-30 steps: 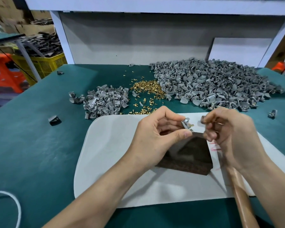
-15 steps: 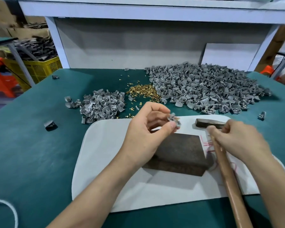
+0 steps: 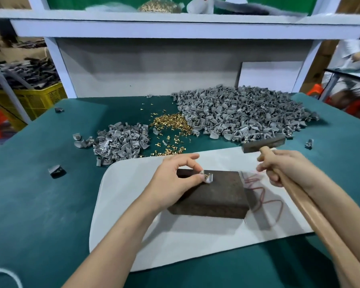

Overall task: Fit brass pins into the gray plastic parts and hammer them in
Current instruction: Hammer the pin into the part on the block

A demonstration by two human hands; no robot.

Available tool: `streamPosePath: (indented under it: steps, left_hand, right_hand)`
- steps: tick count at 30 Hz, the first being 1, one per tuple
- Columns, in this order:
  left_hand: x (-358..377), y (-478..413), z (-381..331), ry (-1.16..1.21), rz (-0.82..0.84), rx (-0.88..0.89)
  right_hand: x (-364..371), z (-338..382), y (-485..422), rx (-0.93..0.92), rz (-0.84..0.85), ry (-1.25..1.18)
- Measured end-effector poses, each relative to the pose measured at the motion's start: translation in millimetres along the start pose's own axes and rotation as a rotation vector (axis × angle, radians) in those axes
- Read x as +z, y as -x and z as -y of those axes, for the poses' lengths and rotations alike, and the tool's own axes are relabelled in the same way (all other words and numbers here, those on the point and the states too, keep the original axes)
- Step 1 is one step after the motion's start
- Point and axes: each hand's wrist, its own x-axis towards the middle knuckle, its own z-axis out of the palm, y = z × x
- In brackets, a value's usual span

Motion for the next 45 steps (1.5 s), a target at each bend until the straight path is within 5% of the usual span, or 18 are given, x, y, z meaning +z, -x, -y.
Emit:
streamPosePath:
  steps: [4, 7, 14, 20, 31, 35, 45]
  left_hand:
    - [-1, -1, 3, 0.056, 0.053, -0.033]
    - [-1, -1, 2, 0.059, 0.075, -0.034]
    - [1, 0, 1, 0.101, 0.092, -0.067]
    - [1, -2, 3, 0.132, 0.099, -0.054]
    - [2, -3, 6, 0.204, 0.083, -0.084]
    - [2, -3, 4, 0.197, 0.074, -0.086]
    - [3, -2, 3, 0.221, 0.072, -0.078]
  right_hand:
    - [6, 35, 28, -0.033, 0.138, -0.088]
    - [23, 60, 48, -0.068, 0.256, 0.063]
    - [61, 67, 56, -0.041, 0.173, 0.521]
    - [64, 70, 64, -0.213, 0.069, 0.707]
    - [73, 57, 72, -0.228, 0.036, 0.937]
    - [62, 68, 75, -0.324, -0.067, 0.797]
    - [77, 56, 76, -0.328, -0.026, 0.944]
